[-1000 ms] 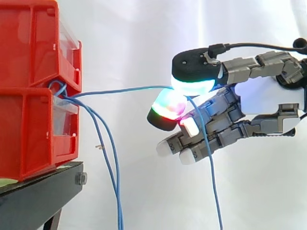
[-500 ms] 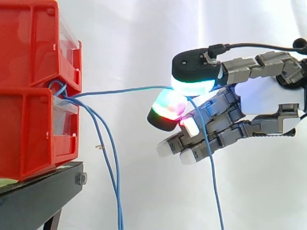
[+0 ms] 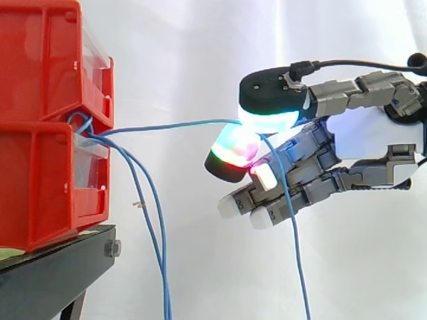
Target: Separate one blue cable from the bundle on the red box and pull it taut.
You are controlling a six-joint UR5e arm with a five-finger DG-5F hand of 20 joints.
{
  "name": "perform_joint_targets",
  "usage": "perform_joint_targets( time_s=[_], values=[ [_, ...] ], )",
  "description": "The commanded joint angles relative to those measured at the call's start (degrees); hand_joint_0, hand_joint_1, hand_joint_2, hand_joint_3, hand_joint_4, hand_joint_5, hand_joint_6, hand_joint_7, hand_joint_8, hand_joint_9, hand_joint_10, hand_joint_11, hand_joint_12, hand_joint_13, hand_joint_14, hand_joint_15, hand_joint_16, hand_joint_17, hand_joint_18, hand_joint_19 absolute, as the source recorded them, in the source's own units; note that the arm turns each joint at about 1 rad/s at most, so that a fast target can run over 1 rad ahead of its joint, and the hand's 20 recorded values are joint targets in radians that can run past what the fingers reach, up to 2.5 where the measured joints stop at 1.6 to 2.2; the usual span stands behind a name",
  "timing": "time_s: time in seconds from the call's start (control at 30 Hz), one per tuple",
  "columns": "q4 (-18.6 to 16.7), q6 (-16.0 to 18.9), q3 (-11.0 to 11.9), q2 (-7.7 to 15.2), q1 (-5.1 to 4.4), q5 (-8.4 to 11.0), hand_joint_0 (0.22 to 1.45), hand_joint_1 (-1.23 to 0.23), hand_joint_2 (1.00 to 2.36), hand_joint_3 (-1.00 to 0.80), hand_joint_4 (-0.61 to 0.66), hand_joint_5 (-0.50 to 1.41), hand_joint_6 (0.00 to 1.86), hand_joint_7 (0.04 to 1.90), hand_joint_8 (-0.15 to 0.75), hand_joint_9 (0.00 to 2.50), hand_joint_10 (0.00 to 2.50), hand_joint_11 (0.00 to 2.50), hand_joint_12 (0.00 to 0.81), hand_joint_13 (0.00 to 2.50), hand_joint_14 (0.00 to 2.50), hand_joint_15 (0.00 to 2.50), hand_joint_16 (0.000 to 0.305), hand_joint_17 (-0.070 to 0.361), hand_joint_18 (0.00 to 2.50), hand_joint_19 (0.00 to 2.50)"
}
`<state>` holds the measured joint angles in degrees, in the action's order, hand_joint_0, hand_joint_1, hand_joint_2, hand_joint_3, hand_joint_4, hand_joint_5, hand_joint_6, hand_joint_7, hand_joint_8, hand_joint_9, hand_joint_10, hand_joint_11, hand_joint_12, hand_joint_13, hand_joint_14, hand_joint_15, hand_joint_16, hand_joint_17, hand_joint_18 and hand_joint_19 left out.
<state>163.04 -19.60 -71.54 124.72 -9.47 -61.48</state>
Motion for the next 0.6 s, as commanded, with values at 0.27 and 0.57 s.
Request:
perform_joint_targets(
  time_s=[0.27,0.57],
  values=[
    [0.0,0.0,0.0,0.0,-0.02,0.04,0.61,-0.78,1.02,0.06,0.24,-0.16,0.86,0.89,0.406,0.98,0.01,0.87,0.437,0.61,0.01,0.21,0.052,0.117,0.62,0.19],
    [0.0,0.0,0.0,0.0,-0.02,0.04,0.61,-0.78,1.02,0.06,0.24,-0.16,0.86,0.89,0.406,0.98,0.01,0.87,0.440,0.62,0.01,0.22,0.052,0.118,0.62,0.20]
  ],
)
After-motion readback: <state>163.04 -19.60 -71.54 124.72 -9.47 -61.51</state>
